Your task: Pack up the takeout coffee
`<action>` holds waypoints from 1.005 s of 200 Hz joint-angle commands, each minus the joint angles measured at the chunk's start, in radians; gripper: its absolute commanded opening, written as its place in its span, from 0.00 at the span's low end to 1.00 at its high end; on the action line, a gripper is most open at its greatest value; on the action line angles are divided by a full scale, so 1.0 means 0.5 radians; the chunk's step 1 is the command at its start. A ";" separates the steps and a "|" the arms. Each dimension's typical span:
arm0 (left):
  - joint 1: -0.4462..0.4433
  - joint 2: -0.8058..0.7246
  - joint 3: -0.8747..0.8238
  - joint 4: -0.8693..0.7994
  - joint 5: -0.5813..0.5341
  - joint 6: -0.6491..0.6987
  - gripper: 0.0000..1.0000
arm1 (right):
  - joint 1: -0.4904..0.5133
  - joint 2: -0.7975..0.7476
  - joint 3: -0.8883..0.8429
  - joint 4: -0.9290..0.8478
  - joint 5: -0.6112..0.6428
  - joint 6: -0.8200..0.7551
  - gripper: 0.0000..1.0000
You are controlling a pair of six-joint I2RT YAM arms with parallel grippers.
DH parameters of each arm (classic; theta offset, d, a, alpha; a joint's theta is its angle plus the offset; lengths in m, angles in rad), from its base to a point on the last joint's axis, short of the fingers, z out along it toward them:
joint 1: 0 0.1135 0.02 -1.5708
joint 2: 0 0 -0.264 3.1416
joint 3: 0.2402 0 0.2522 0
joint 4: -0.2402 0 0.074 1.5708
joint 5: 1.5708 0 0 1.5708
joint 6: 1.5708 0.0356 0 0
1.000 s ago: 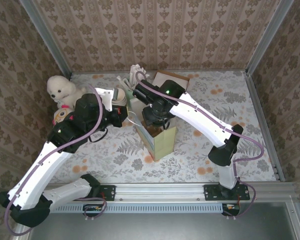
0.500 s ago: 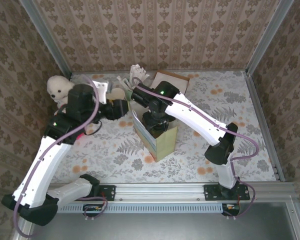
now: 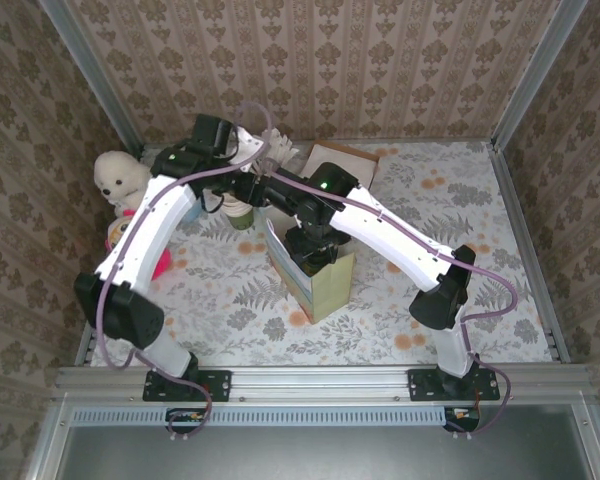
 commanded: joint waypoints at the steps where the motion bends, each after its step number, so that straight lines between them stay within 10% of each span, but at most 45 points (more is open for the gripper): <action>1: 0.008 0.048 0.178 -0.159 0.260 0.317 0.80 | 0.001 -0.071 -0.038 -0.154 -0.031 -0.049 0.58; 76: 0.027 0.154 0.227 -0.162 0.675 0.533 0.83 | 0.001 -0.151 -0.149 -0.074 -0.035 -0.070 0.58; 122: -0.008 0.240 0.218 -0.085 0.471 0.577 0.79 | 0.001 -0.156 -0.159 -0.084 -0.053 -0.080 0.57; 201: -0.011 0.249 0.221 -0.082 0.555 0.557 0.24 | -0.008 0.066 -0.005 -0.161 -0.118 -0.101 0.58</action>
